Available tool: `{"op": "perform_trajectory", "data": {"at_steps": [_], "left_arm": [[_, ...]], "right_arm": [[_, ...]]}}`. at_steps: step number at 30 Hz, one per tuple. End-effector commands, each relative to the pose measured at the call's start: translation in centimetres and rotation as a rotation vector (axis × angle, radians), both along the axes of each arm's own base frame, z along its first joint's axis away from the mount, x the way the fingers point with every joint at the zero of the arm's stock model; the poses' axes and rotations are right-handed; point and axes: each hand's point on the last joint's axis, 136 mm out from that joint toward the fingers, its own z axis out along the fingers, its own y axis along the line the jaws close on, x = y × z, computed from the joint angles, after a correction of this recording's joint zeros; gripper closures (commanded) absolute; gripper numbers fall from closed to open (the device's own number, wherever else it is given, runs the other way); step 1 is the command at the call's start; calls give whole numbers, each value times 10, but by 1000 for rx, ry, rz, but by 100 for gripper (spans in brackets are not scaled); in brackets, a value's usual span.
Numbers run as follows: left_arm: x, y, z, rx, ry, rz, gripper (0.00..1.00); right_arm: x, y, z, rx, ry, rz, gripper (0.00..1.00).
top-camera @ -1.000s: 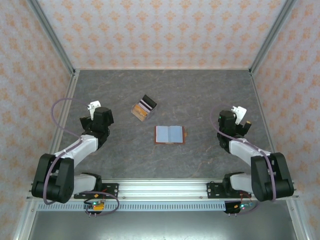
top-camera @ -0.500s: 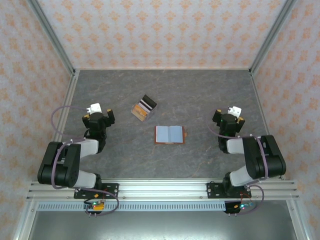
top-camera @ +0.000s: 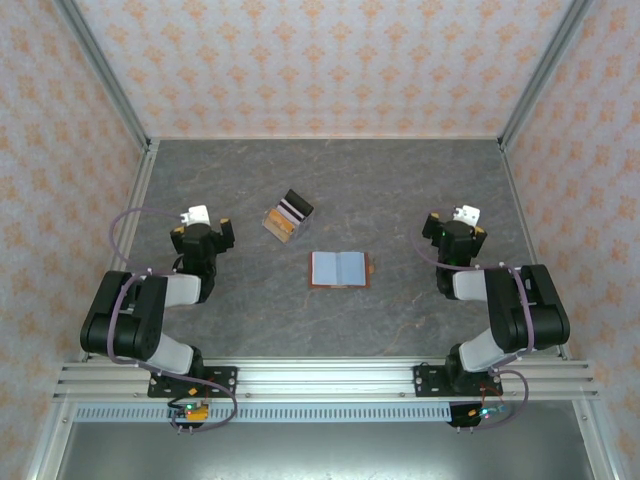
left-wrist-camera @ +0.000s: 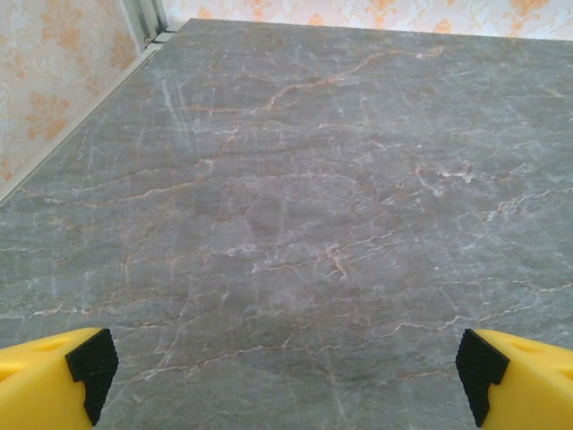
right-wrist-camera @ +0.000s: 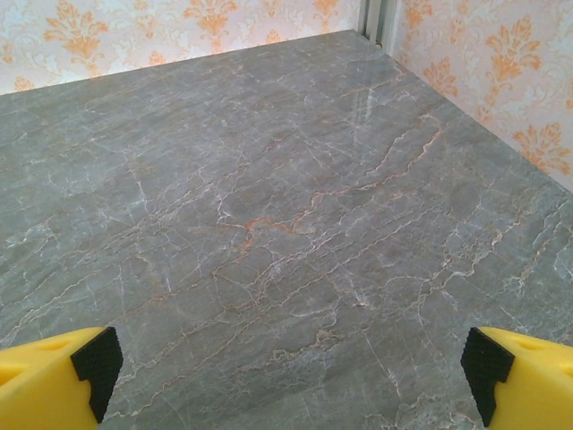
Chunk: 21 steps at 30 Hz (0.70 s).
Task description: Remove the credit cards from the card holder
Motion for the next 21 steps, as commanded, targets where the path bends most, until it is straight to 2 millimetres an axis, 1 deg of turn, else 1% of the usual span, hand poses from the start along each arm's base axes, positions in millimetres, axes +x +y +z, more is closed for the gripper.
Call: {"op": "perform_trajectory", "data": {"at_steps": [1,21], "left_arm": [[6,3,12,47,-32,28,0],[7,1,12,51,-27,25,0]], "right_arm": [[3,-1,0,5,3,0,0],[2,1,1,5,-2,15,1]]}}
